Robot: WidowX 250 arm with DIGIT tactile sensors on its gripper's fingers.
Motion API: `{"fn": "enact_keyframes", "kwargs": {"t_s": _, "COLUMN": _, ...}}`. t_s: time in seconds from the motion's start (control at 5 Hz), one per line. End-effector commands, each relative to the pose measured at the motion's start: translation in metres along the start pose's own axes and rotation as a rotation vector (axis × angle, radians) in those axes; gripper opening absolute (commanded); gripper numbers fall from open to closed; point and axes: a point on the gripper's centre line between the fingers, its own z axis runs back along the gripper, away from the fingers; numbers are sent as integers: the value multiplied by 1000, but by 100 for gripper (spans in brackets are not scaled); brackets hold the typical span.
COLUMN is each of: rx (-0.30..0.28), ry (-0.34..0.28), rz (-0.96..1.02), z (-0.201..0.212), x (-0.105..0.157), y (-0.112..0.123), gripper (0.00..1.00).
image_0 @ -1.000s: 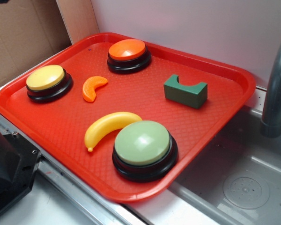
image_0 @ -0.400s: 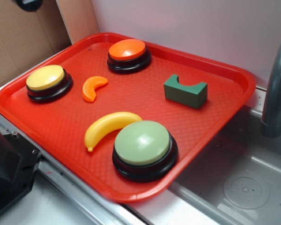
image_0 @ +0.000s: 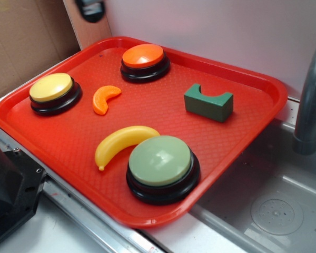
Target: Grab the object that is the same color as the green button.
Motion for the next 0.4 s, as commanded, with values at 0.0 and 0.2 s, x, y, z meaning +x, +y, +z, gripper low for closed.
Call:
{"fn": "enact_keyframes", "kwargs": {"t_s": 0.0, "rx": 109, "ry": -48, "rz": -486, "z": -23, "x": 63, "y": -29, "gripper": 100}}
{"fn": "enact_keyframes", "kwargs": {"t_s": 0.2, "rx": 97, "ry": -17, "rz": -642, "z": -55, "x": 74, "y": -37, "gripper": 100}}
